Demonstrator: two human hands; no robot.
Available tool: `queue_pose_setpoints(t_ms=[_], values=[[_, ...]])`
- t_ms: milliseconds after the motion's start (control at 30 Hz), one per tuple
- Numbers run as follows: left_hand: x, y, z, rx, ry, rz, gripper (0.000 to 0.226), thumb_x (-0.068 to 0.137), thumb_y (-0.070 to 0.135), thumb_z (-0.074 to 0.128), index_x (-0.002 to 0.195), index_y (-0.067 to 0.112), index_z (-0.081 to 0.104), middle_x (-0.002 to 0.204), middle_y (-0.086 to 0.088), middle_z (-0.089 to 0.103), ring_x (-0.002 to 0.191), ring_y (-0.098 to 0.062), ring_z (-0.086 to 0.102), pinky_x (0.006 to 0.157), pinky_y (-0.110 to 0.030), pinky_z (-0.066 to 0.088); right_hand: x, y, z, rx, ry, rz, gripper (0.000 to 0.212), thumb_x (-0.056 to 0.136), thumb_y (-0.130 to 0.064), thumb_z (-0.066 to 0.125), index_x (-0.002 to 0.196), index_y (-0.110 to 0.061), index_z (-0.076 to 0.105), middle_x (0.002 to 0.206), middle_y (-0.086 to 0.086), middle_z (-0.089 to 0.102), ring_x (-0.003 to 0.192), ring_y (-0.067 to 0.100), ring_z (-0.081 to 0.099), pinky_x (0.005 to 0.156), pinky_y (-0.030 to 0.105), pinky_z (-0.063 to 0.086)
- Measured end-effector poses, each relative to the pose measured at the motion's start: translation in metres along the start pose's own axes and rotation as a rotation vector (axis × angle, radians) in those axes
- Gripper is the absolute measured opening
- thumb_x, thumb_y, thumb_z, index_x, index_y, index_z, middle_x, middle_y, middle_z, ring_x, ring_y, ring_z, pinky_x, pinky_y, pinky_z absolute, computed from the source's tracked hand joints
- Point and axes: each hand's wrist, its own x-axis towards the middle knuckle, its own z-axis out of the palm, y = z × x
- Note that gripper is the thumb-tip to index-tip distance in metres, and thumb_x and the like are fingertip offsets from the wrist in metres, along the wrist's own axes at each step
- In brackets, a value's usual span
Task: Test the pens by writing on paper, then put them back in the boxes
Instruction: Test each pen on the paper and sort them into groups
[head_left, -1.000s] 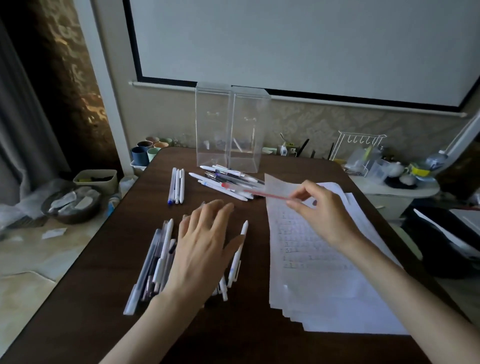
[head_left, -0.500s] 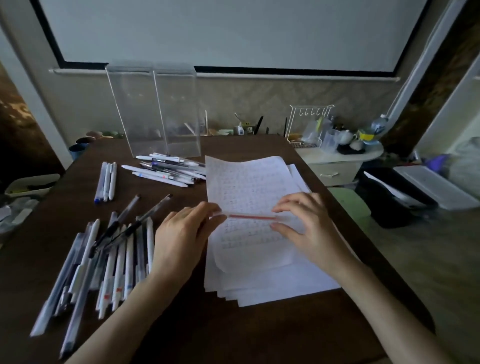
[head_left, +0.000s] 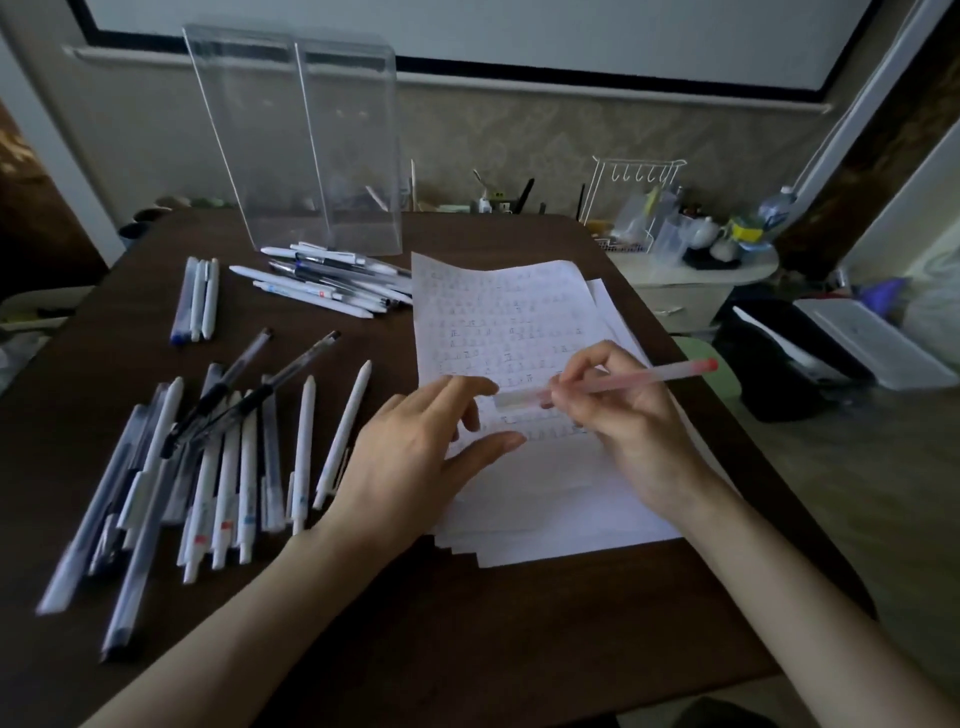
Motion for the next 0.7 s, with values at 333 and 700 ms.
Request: queue_pose_setpoints(t_ms=[333,700], values=[[0.000,-0.001,0.002,-0.040,-0.034,-0.013,0.022,0.090,0.031,0.050,0.092,0.009,0.052,0.080,-0.001,0.059,0.066,-0.020,0.055,0.057,-0.038,0.048,0.001,0.002,0.000,0.101,0.027,0.005,0.013,0.084,-0.033,0.068,0.075,-0.022,0.069,0.072,-0.004,0.062,0.069,0.009,0.055,0.061,0.018,0.043],[-0.004,0.007,0.002,-0.008,-0.164,-0.001,0.038,0.095,0.044,0.030,0.093,0.013,0.053,0.066,0.010,0.041,0.053,-0.015,0.043,0.048,-0.028,0.033,0.000,0.007,0.006,0.059,-0.155,0.054,0.021,0.072,-0.038,0.076,0.083,-0.023,0.068,0.077,-0.002,0.064,0.074,0.013,0.061,0.068,0.021,0.048]])
